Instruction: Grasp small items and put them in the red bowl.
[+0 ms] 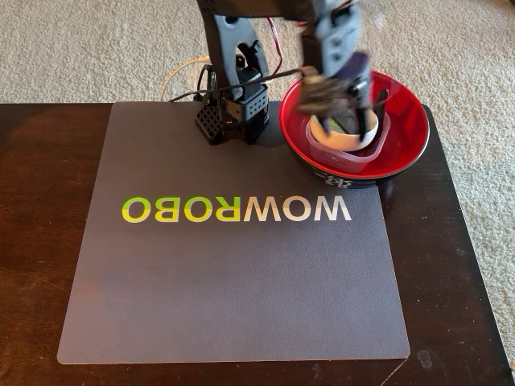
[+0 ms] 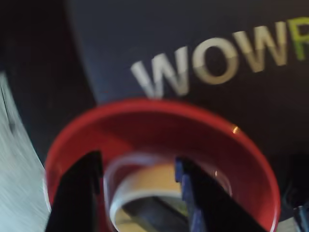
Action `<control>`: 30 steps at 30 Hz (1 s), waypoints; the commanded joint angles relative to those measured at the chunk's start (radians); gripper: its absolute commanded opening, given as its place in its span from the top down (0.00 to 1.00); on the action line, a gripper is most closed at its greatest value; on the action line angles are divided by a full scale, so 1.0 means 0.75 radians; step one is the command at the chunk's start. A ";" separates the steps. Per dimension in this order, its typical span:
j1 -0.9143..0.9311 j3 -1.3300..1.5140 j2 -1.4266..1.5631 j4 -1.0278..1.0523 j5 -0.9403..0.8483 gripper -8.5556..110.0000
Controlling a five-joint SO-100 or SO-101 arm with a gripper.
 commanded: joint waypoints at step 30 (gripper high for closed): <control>0.990 0.538 0.207 -0.757 0.129 0.80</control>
